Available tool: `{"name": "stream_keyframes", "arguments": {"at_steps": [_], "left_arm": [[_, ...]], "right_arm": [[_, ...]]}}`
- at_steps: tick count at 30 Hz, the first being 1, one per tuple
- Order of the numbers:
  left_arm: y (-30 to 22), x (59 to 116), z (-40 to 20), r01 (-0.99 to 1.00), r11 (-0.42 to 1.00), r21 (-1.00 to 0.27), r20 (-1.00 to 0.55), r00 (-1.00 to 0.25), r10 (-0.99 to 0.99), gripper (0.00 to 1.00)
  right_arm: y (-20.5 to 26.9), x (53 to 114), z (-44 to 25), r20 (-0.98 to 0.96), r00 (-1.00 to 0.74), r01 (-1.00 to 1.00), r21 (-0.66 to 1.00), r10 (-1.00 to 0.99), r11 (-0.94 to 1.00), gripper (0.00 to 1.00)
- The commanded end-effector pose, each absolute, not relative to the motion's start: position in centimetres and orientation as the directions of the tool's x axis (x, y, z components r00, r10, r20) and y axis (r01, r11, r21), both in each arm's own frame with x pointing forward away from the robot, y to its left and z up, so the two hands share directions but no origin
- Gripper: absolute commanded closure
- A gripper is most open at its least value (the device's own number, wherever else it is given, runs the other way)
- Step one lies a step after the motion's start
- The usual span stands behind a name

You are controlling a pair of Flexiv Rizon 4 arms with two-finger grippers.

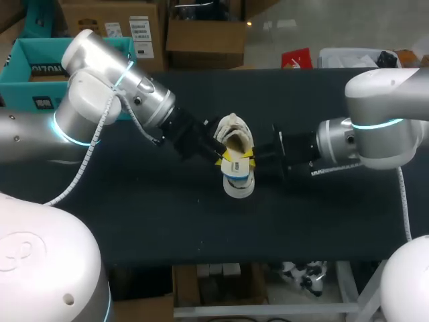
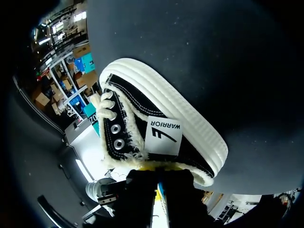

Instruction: Open the shoe tongue, take the insole out of the shoe, put the insole back into the shoe, and pack the shoe into the shoebox

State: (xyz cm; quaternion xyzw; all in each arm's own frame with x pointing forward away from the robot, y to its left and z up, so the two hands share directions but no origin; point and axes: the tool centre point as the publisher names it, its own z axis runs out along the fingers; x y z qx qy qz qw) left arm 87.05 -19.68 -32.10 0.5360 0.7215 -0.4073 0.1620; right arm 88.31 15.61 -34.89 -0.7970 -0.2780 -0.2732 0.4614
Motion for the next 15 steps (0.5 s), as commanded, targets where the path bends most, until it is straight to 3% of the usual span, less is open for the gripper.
{"name": "stream_keyframes", "arguments": {"at_steps": [1, 2, 4, 5, 7, 8, 10, 15], "left_arm": [[-19.5, 86.6, -32.2, 0.907, 0.097, -0.409, -0.674, -0.372, 0.638, 1.0], [-19.6, 86.6, -32.3, 0.907, 0.099, -0.409, -0.673, -0.373, 0.638, 1.0], [-19.6, 86.8, -32.5, 0.906, 0.105, -0.41, -0.671, -0.378, 0.638, 1.0], [-19.7, 86.8, -32.5, 0.906, 0.107, -0.41, -0.67, -0.379, 0.638, 1.0], [-19.7, 86.9, -32.6, 0.905, 0.11, -0.411, -0.669, -0.382, 0.638, 1.0], [-19.7, 86.9, -32.6, 0.905, 0.111, -0.412, -0.668, -0.382, 0.638, 1.0], [-19.8, 86.9, -32.6, 0.904, 0.113, -0.413, -0.667, -0.385, 0.638, 1.0], [-19.8, 86.9, -32.7, 0.902, 0.12, -0.415, -0.665, -0.391, 0.637, 1.0]], "right_arm": [[15.3, 88.4, -34.9, 0.693, 0.696, 0.695, -0.585, 0.188, -0.417, 1.0], [15.4, 88.3, -34.8, 0.693, 0.696, 0.696, -0.587, 0.188, -0.415, 1.0], [15.4, 88.0, -34.5, 0.693, 0.696, 0.697, -0.588, 0.189, -0.41, 0.54], [15.5, 87.7, -34.4, 0.691, 0.697, 0.697, -0.588, 0.192, -0.411, 0.36], [15.4, 87.1, -34.1, 0.689, 0.698, 0.694, -0.585, 0.193, -0.419, 0.29], [15.2, 86.7, -34.0, 0.689, 0.699, 0.691, -0.585, 0.19, -0.424, 0.31], [15.0, 86.1, -33.8, 0.687, 0.703, 0.686, -0.584, 0.186, -0.434, 0.51], [14.8, 85.3, -33.8, 0.684, 0.707, 0.68, -0.587, 0.179, -0.44, 0.78]]}}
